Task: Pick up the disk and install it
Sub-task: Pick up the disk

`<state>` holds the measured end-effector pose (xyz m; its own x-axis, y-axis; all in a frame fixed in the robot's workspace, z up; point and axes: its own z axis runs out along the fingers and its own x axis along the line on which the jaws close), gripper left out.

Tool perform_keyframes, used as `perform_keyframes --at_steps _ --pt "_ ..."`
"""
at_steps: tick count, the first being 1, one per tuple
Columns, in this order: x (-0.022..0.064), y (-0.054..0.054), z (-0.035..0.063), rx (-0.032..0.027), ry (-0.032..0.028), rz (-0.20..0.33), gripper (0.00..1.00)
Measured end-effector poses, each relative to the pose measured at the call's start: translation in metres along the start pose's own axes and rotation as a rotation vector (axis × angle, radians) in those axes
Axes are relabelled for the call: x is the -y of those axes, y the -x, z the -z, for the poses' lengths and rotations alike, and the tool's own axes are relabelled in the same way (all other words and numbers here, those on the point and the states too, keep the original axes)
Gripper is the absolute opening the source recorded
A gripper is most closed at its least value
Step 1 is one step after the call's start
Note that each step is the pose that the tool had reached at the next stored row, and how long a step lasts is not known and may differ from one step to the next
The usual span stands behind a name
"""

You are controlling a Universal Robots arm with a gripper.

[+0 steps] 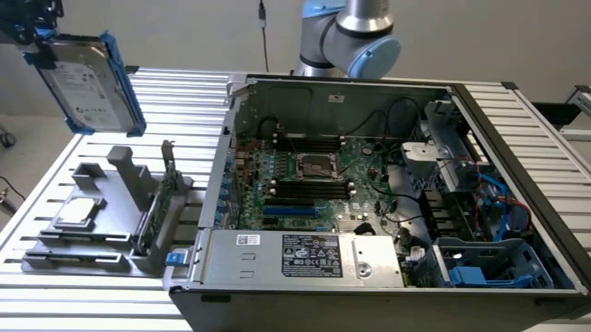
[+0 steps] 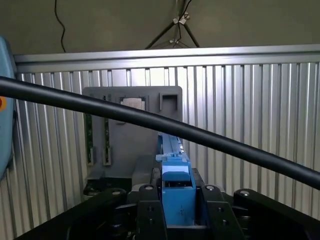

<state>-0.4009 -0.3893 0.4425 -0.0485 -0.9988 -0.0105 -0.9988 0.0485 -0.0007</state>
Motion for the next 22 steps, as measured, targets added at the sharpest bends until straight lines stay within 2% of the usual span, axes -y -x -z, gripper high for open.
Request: perform_keyframes --at_steps 8,11,22 --pt "0.0369 -0.006 0.0218 0.0071 0.0002 0.000 0.33" --pt "0.0788 -0.014 0.0338 0.0137 0.0006 0.000 0.33" --pt "0.1291 -0.026 0.0425 0.0185 0.0010 0.000 0.33"
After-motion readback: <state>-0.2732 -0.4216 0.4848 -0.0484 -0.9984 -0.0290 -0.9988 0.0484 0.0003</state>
